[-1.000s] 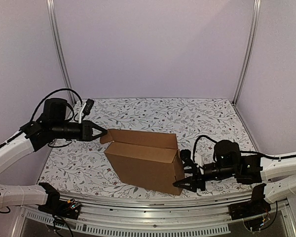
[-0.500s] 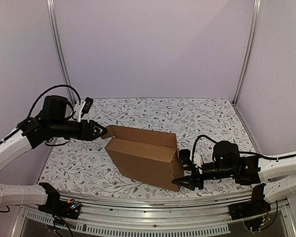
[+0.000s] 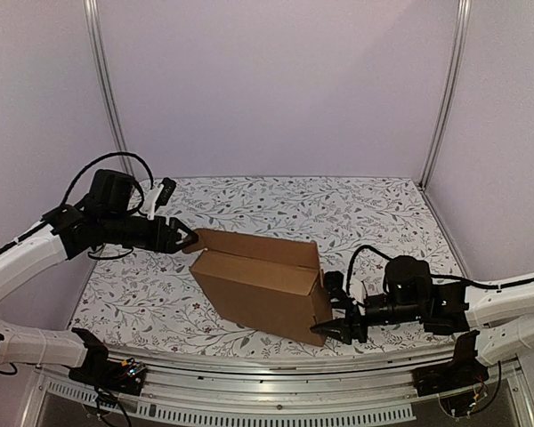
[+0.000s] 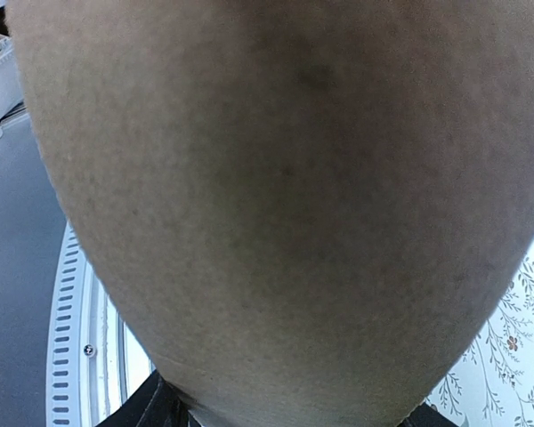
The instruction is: Fold the paper box
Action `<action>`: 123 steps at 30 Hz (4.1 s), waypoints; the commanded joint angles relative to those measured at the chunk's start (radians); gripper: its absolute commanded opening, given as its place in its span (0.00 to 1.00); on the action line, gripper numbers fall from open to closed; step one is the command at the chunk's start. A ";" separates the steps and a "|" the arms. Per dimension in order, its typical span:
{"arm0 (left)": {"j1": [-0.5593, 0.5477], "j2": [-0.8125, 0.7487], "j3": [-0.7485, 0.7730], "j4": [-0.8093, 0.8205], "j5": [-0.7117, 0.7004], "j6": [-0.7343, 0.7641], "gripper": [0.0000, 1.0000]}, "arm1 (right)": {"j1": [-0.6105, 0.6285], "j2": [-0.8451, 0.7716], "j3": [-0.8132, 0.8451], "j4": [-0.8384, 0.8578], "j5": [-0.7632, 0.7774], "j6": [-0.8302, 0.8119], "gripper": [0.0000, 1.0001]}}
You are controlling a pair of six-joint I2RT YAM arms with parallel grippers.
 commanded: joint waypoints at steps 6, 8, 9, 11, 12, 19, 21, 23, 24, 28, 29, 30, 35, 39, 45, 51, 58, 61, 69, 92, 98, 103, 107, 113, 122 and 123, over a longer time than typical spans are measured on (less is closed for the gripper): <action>-0.029 0.051 0.010 0.002 0.030 0.009 0.49 | -0.005 -0.020 -0.025 0.071 -0.001 0.007 0.46; -0.040 0.064 0.011 0.004 0.028 0.008 0.41 | -0.005 -0.019 -0.030 0.081 0.008 0.012 0.46; -0.045 0.071 0.013 0.003 0.025 0.008 0.38 | -0.006 -0.018 -0.032 0.086 0.016 0.016 0.46; -0.057 0.082 0.015 0.003 0.018 0.010 0.29 | -0.005 -0.011 -0.036 0.097 0.032 0.020 0.46; -0.062 0.086 0.017 0.000 0.016 0.010 0.24 | -0.004 -0.009 -0.037 0.102 0.043 0.020 0.46; -0.111 0.099 0.033 -0.026 -0.031 0.003 0.09 | -0.004 0.025 -0.049 0.148 0.117 0.055 0.46; -0.124 0.103 0.038 -0.033 -0.050 -0.008 0.06 | -0.004 0.044 -0.051 0.171 0.132 0.066 0.46; -0.136 0.106 0.042 -0.041 -0.066 -0.019 0.04 | -0.005 0.061 -0.054 0.200 0.138 0.073 0.46; -0.143 0.106 0.041 -0.042 -0.073 -0.021 0.03 | -0.005 0.068 -0.055 0.215 0.141 0.077 0.46; -0.163 0.103 0.034 -0.051 -0.116 -0.028 0.00 | -0.005 0.110 -0.063 0.259 0.155 0.083 0.46; -0.166 0.102 0.032 -0.053 -0.122 -0.030 0.00 | -0.005 0.115 -0.065 0.267 0.156 0.084 0.46; -0.169 0.100 0.030 -0.055 -0.124 -0.032 0.00 | -0.005 0.121 -0.066 0.275 0.157 0.084 0.46; -0.178 0.097 0.026 -0.064 -0.147 -0.039 0.00 | -0.004 0.136 -0.072 0.288 0.162 0.089 0.46; -0.179 0.092 0.045 -0.074 -0.148 -0.049 0.00 | -0.004 0.139 -0.074 0.288 0.161 0.090 0.46; -0.182 0.102 0.084 -0.073 -0.115 -0.066 0.00 | -0.004 0.156 -0.076 0.295 0.155 0.094 0.45; -0.182 0.110 0.099 -0.070 -0.100 -0.074 0.00 | -0.005 0.165 -0.082 0.296 0.159 0.081 0.45; -0.182 0.097 0.069 -0.084 -0.150 -0.054 0.00 | -0.005 0.168 -0.090 0.301 0.157 0.079 0.45; -0.183 0.093 0.071 -0.109 -0.194 -0.036 0.00 | -0.004 0.169 -0.092 0.305 0.154 0.082 0.45; -0.182 0.094 0.085 -0.149 -0.262 -0.001 0.00 | -0.005 0.170 -0.097 0.309 0.152 0.089 0.45; -0.184 0.073 0.034 -0.145 -0.278 0.001 0.00 | -0.005 0.179 -0.097 0.321 0.164 0.095 0.45; -0.210 0.061 0.001 -0.133 -0.309 -0.014 0.00 | -0.005 0.179 -0.100 0.323 0.169 0.101 0.45; -0.229 0.040 -0.033 -0.125 -0.325 -0.040 0.00 | -0.004 0.176 -0.100 0.325 0.180 0.103 0.48; -0.240 0.023 -0.059 -0.115 -0.326 -0.060 0.00 | -0.005 0.176 -0.098 0.329 0.188 0.107 0.52; -0.259 0.009 -0.075 -0.114 -0.371 -0.072 0.00 | -0.005 0.171 -0.099 0.340 0.198 0.122 0.63; -0.284 0.014 -0.073 -0.101 -0.388 -0.088 0.00 | -0.005 0.094 -0.114 0.340 0.221 0.163 0.87; -0.287 0.016 -0.071 -0.100 -0.388 -0.091 0.00 | -0.005 0.085 -0.118 0.336 0.224 0.167 0.90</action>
